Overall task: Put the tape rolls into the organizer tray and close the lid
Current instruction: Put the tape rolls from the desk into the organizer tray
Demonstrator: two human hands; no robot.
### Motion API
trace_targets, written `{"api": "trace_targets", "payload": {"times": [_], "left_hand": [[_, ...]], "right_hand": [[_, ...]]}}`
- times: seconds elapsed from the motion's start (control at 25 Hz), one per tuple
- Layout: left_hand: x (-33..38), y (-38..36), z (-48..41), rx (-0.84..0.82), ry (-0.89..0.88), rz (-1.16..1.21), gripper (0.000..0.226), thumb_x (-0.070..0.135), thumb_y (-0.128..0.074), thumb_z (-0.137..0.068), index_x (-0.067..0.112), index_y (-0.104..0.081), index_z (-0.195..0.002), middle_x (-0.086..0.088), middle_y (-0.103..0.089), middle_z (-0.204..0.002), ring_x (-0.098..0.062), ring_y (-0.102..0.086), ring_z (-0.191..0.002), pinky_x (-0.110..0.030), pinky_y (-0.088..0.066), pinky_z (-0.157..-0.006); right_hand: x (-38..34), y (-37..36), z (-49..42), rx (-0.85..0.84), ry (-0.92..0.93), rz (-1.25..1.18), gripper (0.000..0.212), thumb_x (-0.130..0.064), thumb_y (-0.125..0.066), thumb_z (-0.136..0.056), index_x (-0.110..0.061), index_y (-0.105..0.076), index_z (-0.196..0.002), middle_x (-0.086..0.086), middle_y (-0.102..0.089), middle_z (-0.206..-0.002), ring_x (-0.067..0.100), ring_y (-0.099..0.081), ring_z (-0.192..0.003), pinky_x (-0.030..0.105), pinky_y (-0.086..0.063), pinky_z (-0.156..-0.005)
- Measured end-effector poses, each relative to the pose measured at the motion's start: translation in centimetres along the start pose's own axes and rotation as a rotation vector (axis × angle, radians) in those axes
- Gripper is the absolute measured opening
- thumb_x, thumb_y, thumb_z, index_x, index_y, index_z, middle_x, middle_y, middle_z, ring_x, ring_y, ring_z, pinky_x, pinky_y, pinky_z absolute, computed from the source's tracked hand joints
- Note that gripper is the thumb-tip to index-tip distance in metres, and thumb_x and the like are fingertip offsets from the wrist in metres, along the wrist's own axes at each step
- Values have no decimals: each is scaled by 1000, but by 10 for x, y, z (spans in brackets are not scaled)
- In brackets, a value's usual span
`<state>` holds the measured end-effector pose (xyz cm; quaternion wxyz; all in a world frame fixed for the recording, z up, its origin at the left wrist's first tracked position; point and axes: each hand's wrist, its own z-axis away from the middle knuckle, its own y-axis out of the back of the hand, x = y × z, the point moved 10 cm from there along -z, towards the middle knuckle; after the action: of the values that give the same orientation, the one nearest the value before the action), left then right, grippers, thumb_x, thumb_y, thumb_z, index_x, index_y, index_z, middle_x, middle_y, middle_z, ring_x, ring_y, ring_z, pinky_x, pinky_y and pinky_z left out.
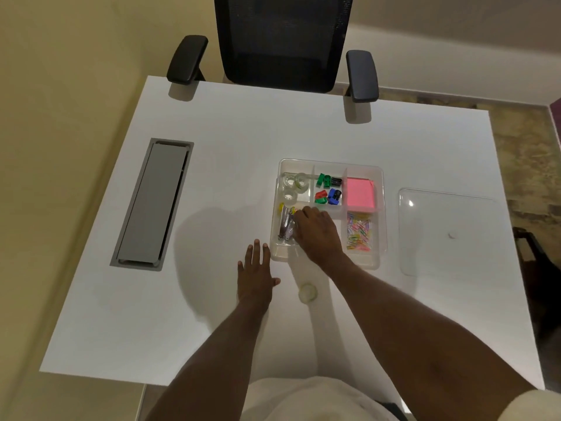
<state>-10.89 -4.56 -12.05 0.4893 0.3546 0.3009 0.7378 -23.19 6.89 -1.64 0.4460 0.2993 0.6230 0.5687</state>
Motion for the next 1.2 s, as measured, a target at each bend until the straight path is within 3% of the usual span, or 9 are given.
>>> {"api": "trace_targets", "payload": {"times": [0.08, 0.32, 0.64, 0.92, 1.2], "left_hand": [[1, 2, 1, 5, 0, 1, 100, 44, -64, -98, 17, 6, -165, -8, 16, -173, -28, 10, -161, -54, -14, -130], [3, 4, 5, 30, -11, -11, 100, 46, -63, -98, 17, 5, -165, -8, 14, -173, -28, 9, -162, -53, -13, -131], [3, 4, 9, 41, -27, -56, 99, 49, -59, -100, 15, 7, -165, -9, 14, -173, -29, 9, -161, -51, -16, -131], [3, 2, 10, 32, -24, -64, 99, 49, -59, -99, 16, 7, -165, -9, 15, -173, -29, 9, -161, -50, -15, -131], [-6, -4, 16, 15, -3, -51, 100, 49, -60, -98, 17, 7, -165, -8, 15, -173, -28, 10, -161, -51, -13, -131]], "right_hand": [[2, -7, 29, -11, 4, -54, 30, -22, -64, -93, -12, -62, -122, 7, -68, -109, 23, -64, -99, 37, -53, -88], [8, -27, 102, -35, -38, -160, 20, -29, -70, -90, -16, -67, -106, 3, -69, -102, 21, -64, -91, 36, -56, -82], [18, -77, 161, -316, -119, -179, 62, -49, -70, -86, -20, -50, -137, 0, -55, -137, 22, -53, -119, 35, -45, -101], [14, -84, 158, -309, -199, -198, 57, -34, -76, -84, -16, -52, -133, 5, -55, -134, 25, -56, -118, 35, -50, -97], [0, -57, 142, -145, -139, -335, 60, -38, -75, -86, -13, -53, -136, 8, -58, -136, 24, -61, -116, 37, -56, -99]]}}
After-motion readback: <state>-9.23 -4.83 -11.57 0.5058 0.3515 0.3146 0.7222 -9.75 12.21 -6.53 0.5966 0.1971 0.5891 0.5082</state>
